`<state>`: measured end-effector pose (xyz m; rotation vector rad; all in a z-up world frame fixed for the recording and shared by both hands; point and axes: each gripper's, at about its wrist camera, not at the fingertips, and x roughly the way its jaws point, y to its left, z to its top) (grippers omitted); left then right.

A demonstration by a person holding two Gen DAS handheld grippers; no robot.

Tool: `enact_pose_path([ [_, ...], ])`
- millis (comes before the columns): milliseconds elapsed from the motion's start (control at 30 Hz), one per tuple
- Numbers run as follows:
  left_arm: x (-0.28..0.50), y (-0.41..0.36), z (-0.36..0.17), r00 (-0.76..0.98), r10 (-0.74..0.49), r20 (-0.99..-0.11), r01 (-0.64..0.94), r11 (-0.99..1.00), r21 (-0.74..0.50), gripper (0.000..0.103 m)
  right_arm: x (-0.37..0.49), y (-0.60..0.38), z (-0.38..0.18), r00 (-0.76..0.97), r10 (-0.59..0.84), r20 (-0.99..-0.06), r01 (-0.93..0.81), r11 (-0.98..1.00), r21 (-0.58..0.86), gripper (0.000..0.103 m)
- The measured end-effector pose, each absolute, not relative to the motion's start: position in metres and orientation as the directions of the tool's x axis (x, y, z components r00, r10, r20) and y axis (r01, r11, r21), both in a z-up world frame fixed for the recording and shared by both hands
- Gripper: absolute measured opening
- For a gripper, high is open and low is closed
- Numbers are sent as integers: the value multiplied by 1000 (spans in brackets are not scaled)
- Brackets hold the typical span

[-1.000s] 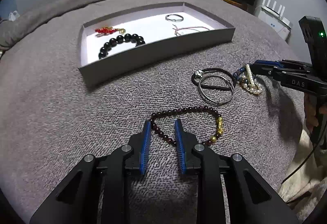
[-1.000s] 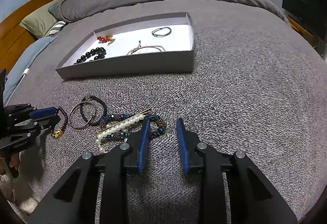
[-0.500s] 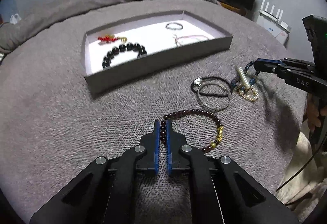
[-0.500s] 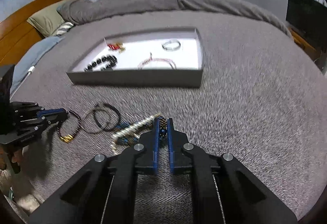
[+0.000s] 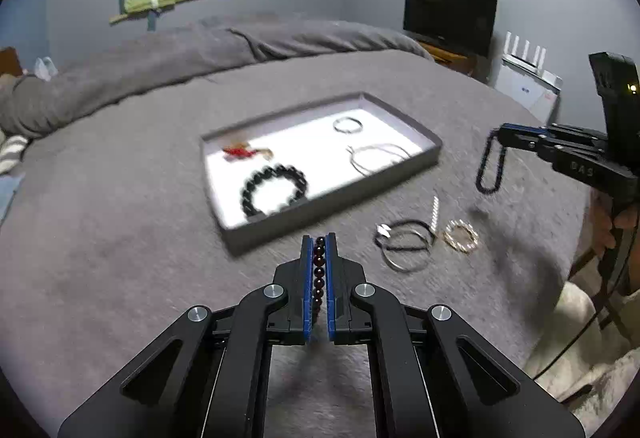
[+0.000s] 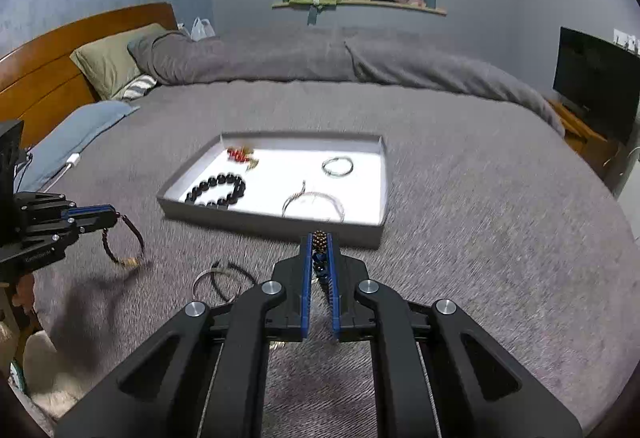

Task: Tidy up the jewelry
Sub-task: 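Carry both bracelets into the tray and lower them with both tools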

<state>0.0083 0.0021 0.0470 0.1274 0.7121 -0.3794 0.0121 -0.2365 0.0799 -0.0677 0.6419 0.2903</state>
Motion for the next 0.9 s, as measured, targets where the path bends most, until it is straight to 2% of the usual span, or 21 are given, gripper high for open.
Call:
enact_pose_path([
  [467,82,19,84,751,-227,-620,328,943,52,6,84,-236,101,798,249,-550,-275,961,35,7],
  [600,120,14,81,751,-203,-629,307,950,59,6,121,-233,92,774,280,-568,-274,957,97,7],
  [800,173,-8,61,737,-158,-657,294,950,101,6,166,-212,66,751,245,-614,-258,964,70,7],
  [900,192,-14,52,722,-171,-671,299,951,79,6,180,-205,56,742,246,-624,-258,963,73,7],
])
